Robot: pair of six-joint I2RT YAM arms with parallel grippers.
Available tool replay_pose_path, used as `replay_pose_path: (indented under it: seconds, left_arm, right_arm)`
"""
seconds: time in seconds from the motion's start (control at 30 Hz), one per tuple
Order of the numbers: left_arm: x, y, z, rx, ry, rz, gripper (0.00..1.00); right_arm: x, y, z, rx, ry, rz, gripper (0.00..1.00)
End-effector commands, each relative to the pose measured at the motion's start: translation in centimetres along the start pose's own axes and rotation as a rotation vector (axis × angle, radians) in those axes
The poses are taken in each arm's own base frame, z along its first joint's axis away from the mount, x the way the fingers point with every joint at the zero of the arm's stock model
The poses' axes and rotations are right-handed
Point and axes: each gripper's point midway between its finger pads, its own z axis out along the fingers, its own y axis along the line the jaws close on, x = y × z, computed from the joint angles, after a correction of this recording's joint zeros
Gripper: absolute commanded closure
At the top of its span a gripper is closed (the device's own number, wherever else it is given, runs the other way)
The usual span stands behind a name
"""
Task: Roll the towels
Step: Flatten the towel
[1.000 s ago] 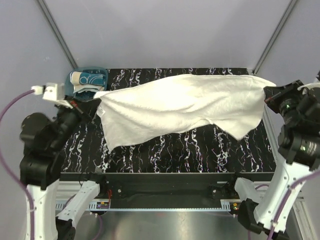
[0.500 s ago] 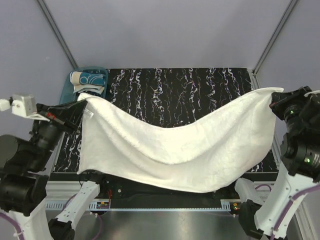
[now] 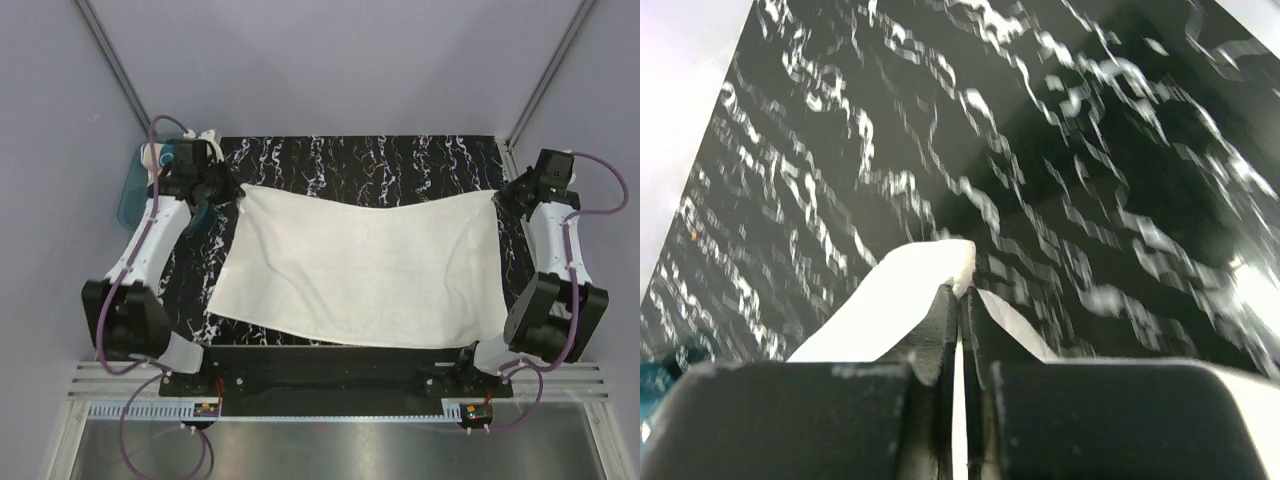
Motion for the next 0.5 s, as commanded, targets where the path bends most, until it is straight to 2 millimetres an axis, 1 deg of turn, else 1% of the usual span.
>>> replay_pose_path:
  seconds: [0.0,0.03,0.07,0.1,0.13,0.17,0.2,0.23,0.27,0.3,0.33,0.37,0.4,0.43,0.47]
  left_arm:
    - [-1.9,2.5,5.5,-0.010,0.038,-0.051,1.00]
    - [-1.9,3.2,6.9,-0.027,0.058,-0.064,1.00]
    - [-3.1,3.6,7.8,-0.035,0.048,-0.076,1.00]
    - [-1.8,4.8,10.3,-0.052,0.108,-0.104,1.00]
    - [-1.8,5.2,11.4,-0.063,0.119,-0.110,1.00]
    - [-1.8,5.6,12.3,-0.067,0.133,-0.117,1.00]
    - [-2.0,6.4,14.1,-0.090,0.153,-0.118,1.00]
    - [-2.2,6.8,15.0,-0.102,0.158,-0.120,1.00]
    - [-2.2,7.3,15.8,-0.110,0.167,-0.125,1.00]
    - [-2.2,8.0,17.4,-0.122,0.187,-0.132,1.00]
    - [-2.1,8.5,18.0,-0.135,0.197,-0.136,1.00]
    - [-2.0,9.2,18.6,-0.153,0.207,-0.146,1.00]
    - [-1.9,9.8,19.6,-0.160,0.218,-0.160,1.00]
    - [-1.7,10.4,20.1,-0.171,0.222,-0.169,1.00]
    - [-1.8,10.6,20.3,-0.181,0.219,-0.171,1.00]
  right_arm:
    - [-4.0,3.8,4.0,-0.153,-0.122,0.001,1.00]
    - [-3.4,3.4,6.7,-0.140,-0.080,0.006,1.00]
    - [-3.5,3.7,7.9,-0.156,-0.068,0.012,1.00]
    - [-3.4,3.8,9.1,-0.155,-0.055,0.017,1.00]
    - [-3.2,3.6,11.2,-0.141,-0.027,0.024,1.00]
    - [-3.2,3.8,12.2,-0.149,-0.017,0.024,1.00]
    - [-3.2,3.9,13.1,-0.148,-0.006,0.022,1.00]
    - [-3.4,4.2,14.8,-0.148,0.009,0.016,1.00]
    - [-3.2,4.3,15.5,-0.146,0.029,0.012,1.00]
    - [-3.3,4.5,16.3,-0.147,0.037,0.003,1.00]
    - [-3.8,4.9,17.5,-0.149,0.042,-0.002,1.00]
    - [-3.4,4.9,18.1,-0.139,0.067,-0.007,1.00]
    - [-3.3,5.1,18.6,-0.138,0.075,-0.012,1.00]
    - [-3.8,5.5,19.5,-0.143,0.073,-0.016,1.00]
    - [-3.6,5.4,19.9,-0.132,0.084,-0.018,1.00]
